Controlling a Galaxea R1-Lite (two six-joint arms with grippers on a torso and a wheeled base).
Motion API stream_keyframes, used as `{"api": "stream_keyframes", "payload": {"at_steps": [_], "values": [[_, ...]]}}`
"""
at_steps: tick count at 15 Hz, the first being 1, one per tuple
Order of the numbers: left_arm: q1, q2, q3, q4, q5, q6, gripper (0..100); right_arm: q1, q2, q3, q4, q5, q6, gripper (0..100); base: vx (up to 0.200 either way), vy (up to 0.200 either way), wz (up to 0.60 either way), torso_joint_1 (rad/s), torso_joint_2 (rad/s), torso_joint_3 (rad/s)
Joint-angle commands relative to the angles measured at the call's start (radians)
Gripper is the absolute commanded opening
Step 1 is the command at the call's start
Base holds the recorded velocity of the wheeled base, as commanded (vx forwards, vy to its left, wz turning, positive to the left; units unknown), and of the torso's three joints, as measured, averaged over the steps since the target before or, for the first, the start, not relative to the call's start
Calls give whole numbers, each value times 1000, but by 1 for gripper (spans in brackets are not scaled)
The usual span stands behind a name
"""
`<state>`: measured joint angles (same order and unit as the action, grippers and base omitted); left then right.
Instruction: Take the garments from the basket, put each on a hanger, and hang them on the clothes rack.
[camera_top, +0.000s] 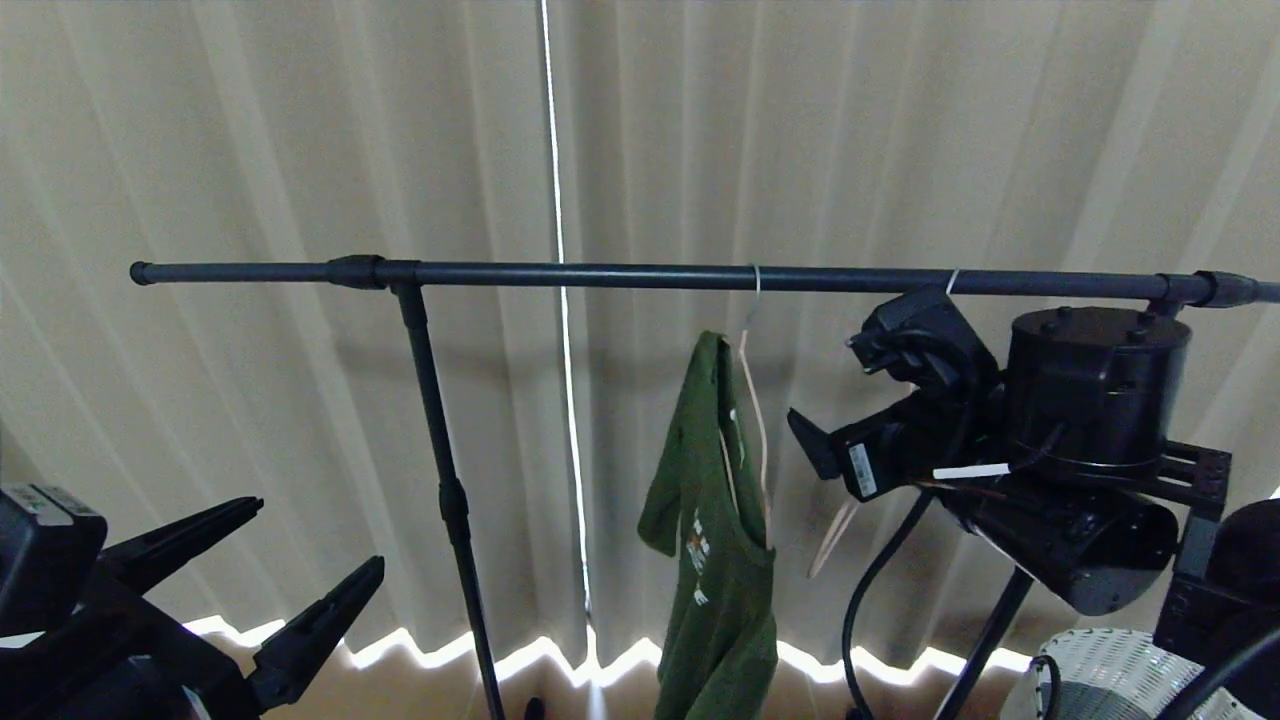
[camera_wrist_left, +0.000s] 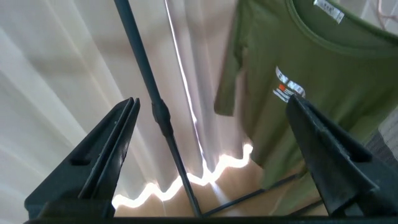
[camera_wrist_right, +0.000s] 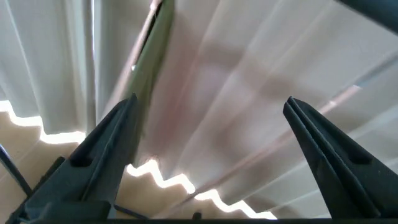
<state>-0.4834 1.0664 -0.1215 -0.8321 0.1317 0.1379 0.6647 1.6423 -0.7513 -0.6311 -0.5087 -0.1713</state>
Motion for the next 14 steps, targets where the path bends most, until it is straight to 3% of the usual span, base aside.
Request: {"api": "stream_keyframes", "payload": {"at_steps": [1, 3, 9, 14], "values": [[0, -11, 0, 1, 0, 0, 100, -5, -76, 27, -2, 12, -1, 100, 0, 0, 0, 0, 0, 0], [2, -11, 5, 1, 0, 0, 100, -16, -138, 70, -2, 76, 26, 100, 0, 0, 0, 0, 0, 0], [6, -9, 13, 1, 2, 2, 100, -100, -280, 132, 13, 85, 52, 100, 0, 0, 0, 0, 0, 0], [5, 0, 16, 2, 2, 2, 100, -188, -332, 211, 10, 85, 47, 100, -200, 0, 0, 6, 2, 2]]}}
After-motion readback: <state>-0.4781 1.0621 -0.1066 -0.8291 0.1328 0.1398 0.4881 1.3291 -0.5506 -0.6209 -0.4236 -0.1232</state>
